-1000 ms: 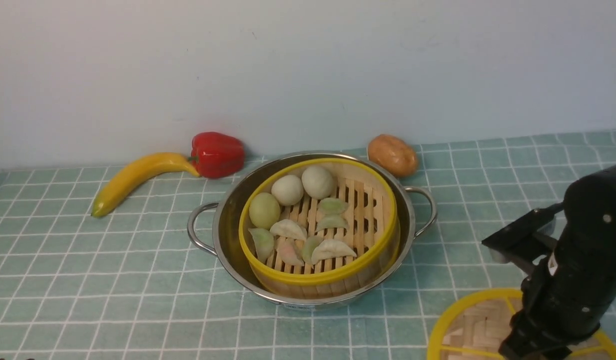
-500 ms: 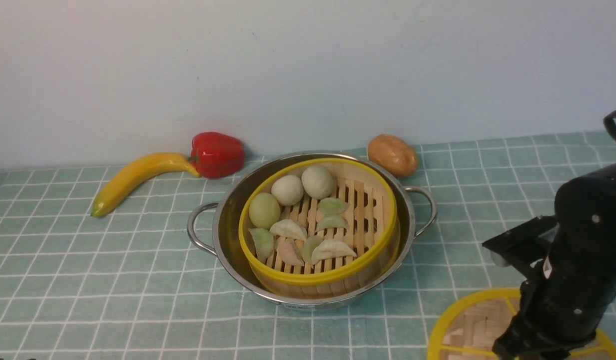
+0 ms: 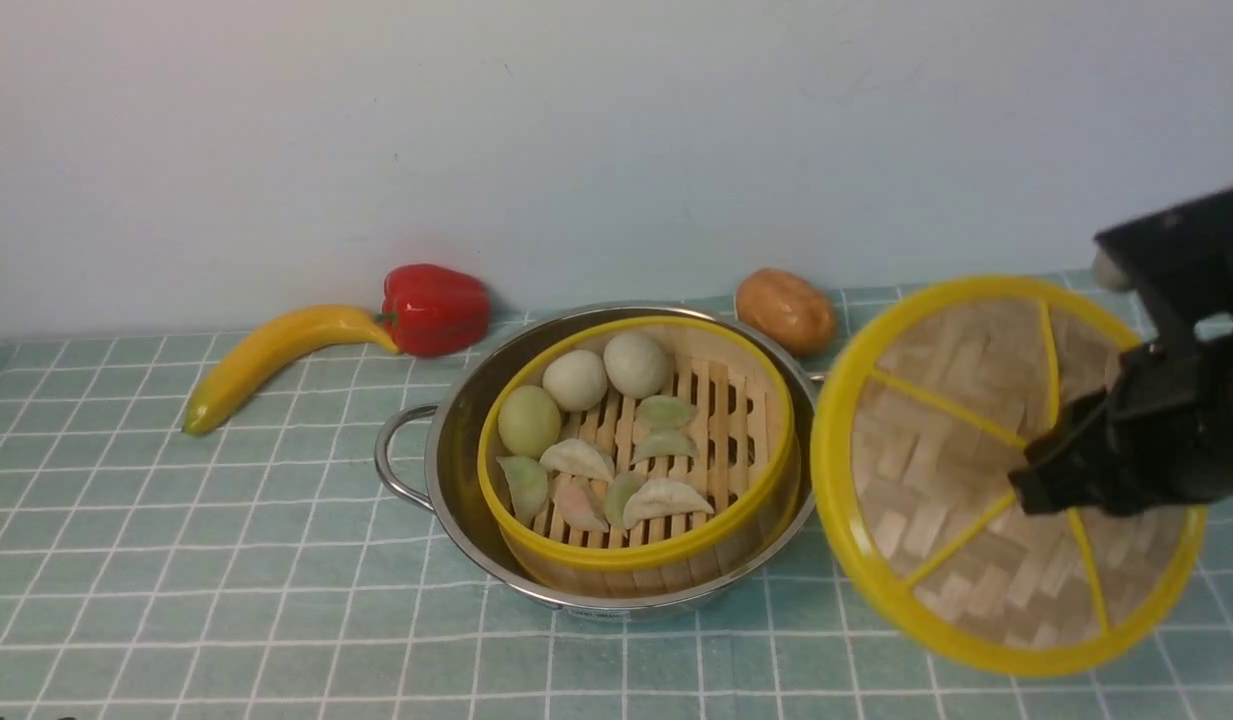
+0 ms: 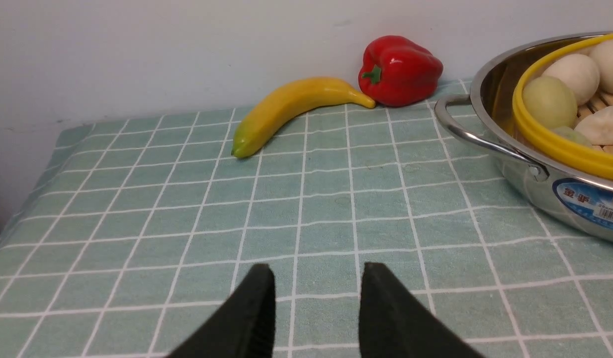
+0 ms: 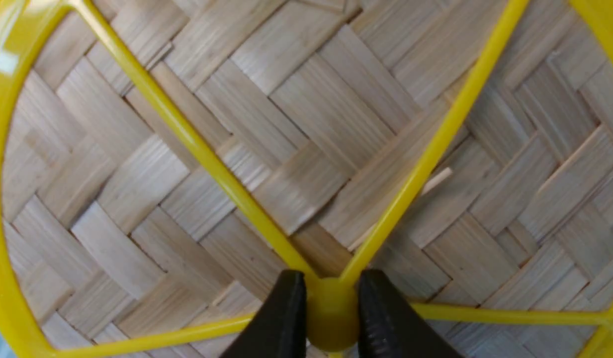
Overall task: Place the steamer in the pot on the blue tablecloth, and put the lid on the steamer.
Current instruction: 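Place the bamboo steamer lid onto the steamer basket in the pot with the right gripper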
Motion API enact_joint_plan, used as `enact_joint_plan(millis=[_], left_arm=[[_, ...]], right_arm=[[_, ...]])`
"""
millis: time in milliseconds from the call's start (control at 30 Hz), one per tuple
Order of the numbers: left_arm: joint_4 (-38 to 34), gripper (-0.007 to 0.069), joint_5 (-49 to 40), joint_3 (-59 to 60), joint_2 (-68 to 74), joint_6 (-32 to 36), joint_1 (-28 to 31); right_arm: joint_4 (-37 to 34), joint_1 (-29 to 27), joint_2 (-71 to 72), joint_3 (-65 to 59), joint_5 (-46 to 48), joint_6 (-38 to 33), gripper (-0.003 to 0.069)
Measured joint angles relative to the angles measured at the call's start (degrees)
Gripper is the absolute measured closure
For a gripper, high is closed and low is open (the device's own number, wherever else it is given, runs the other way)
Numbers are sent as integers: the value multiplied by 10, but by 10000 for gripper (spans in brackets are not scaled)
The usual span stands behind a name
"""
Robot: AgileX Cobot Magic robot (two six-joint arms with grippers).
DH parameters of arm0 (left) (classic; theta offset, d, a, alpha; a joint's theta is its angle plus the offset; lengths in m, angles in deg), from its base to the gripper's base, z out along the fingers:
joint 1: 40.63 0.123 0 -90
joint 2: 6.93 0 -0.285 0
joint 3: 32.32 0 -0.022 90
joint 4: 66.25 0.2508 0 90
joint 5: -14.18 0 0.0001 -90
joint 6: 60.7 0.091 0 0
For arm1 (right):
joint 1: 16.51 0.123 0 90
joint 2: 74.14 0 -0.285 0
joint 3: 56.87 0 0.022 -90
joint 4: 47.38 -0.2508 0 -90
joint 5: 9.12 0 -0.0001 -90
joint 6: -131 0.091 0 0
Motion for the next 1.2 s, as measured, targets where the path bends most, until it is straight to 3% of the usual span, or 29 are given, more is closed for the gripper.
enact_joint_plan(millis=[133, 200, 333, 533, 733, 1200], left_arm=[[0, 382, 0, 0, 0, 0, 0], [0, 382, 0, 0, 0, 0, 0], [0, 382, 0, 0, 0, 0, 0], [0, 382, 0, 0, 0, 0, 0], [0, 382, 0, 0, 0, 0, 0], [0, 382, 0, 0, 0, 0, 0]], right_arm=[[-61, 1, -13, 49, -4, -70, 510], [-121, 13, -50, 101, 0, -147, 510], [-153, 54, -132, 180, 12, -221, 510], [-116, 99, -255, 304, 63, -235, 510], [-79, 102, -337, 384, 88, -231, 510], [-71, 107, -387, 419, 87, -279, 510]])
